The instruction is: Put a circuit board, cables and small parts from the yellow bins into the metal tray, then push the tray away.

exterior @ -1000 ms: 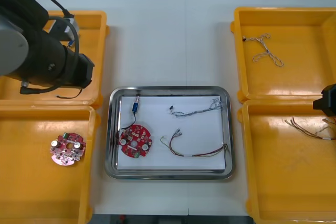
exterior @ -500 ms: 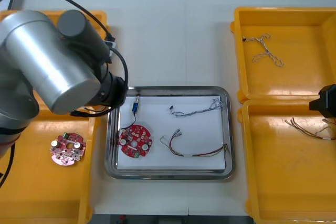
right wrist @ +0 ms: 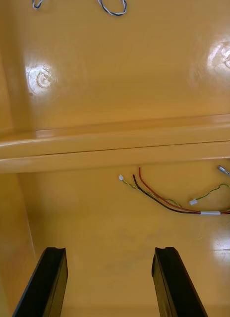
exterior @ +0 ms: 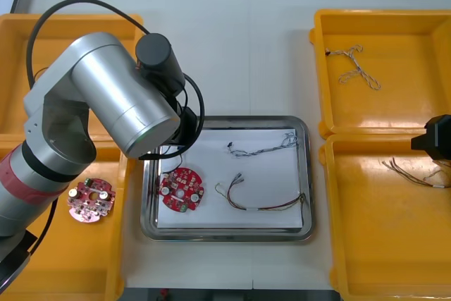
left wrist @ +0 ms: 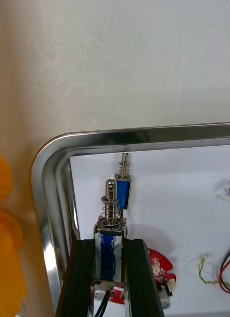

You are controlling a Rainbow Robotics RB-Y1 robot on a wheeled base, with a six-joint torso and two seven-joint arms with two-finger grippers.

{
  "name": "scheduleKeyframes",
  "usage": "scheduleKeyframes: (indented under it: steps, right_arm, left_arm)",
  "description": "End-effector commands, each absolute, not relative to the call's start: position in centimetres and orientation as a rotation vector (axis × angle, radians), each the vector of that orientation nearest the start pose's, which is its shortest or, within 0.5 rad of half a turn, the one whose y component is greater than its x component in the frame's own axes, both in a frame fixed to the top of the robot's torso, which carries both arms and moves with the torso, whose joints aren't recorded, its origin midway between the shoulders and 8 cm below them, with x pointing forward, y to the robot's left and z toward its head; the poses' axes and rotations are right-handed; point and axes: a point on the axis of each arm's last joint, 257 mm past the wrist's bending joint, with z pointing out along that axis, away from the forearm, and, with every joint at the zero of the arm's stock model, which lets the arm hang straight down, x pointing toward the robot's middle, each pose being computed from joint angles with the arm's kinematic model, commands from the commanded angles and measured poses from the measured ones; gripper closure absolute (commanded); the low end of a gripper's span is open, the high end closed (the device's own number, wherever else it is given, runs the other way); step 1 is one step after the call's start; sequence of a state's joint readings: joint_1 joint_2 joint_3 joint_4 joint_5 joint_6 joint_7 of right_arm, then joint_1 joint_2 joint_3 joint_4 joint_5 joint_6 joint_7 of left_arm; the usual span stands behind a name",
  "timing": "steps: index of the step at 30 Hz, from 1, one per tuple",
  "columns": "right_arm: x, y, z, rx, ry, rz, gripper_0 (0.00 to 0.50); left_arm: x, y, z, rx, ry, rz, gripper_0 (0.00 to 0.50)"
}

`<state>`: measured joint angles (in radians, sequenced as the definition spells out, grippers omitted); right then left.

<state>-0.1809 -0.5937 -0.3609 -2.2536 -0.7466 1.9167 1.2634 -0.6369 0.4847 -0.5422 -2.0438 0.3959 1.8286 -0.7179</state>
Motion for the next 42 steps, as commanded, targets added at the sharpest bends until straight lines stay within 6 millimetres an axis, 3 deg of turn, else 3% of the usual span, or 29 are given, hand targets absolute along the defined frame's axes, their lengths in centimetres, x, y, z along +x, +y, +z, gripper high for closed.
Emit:
scheduleKeyframes:
  steps: [1,15,23,28,42]
  right_arm:
    - [38.2,-33.8,-15.5,0.151,2.553,0.136,0.0]
    - [37.9,-33.0,-15.7,0.123,2.562,0.166,0.0]
    - [37.8,-32.9,-15.7,0.118,2.564,0.173,0.0]
    - [37.9,-32.8,-15.7,0.12,2.562,0.174,0.0]
    - [37.9,-33.0,-15.7,0.122,2.562,0.169,0.0]
  left_arm:
    - [45.9,9.1,-19.1,0.044,2.533,-0.032,0.5]
    - [44.9,4.3,-20.6,0.118,2.52,-0.135,0.5]
    - [44.1,3.1,-21.9,0.136,2.528,-0.156,0.5]
    - [44.2,2.8,-22.6,0.134,2.53,-0.158,0.5]
    - [46.9,3.4,-24.4,0.109,2.503,-0.117,0.5]
